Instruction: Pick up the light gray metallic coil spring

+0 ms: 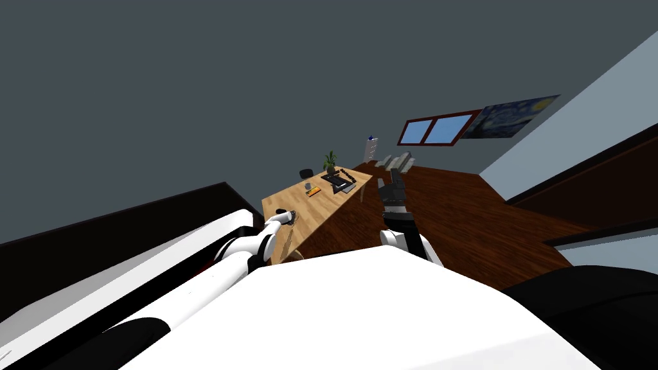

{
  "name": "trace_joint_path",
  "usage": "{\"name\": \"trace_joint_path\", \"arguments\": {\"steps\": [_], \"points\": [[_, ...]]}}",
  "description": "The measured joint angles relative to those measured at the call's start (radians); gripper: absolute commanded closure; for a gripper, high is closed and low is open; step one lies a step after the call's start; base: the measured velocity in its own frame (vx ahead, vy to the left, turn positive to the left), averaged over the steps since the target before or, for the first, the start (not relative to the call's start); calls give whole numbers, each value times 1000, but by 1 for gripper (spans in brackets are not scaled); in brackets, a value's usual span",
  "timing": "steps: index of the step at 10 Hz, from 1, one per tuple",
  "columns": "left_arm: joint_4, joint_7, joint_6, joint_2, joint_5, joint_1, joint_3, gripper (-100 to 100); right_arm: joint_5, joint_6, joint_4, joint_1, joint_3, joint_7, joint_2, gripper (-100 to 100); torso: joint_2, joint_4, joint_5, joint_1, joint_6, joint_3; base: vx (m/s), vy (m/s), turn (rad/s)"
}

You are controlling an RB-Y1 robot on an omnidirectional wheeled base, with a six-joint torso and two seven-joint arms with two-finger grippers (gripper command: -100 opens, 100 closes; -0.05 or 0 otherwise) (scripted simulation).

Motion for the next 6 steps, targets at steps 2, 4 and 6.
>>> {"name": "trace_joint_path", "arguments": {"steps": [2, 4, 6], "points": [[2, 1, -2, -1, 0, 2, 0, 100, 0, 0, 0, 0, 0, 0, 0, 0, 3, 1, 0, -1, 1, 2, 0, 0, 0], [1, 1, -3, 0, 0, 1, 0, 100, 0, 0, 0, 0, 0, 0, 0, 0, 4, 1, 0, -2, 0, 2, 0, 0, 0], [1, 1, -3, 0, 0, 1, 0, 0, 0, 0, 0, 0, 0, 0, 0, 0, 4, 1, 0, -2, 0, 2, 0, 0, 0]]}}
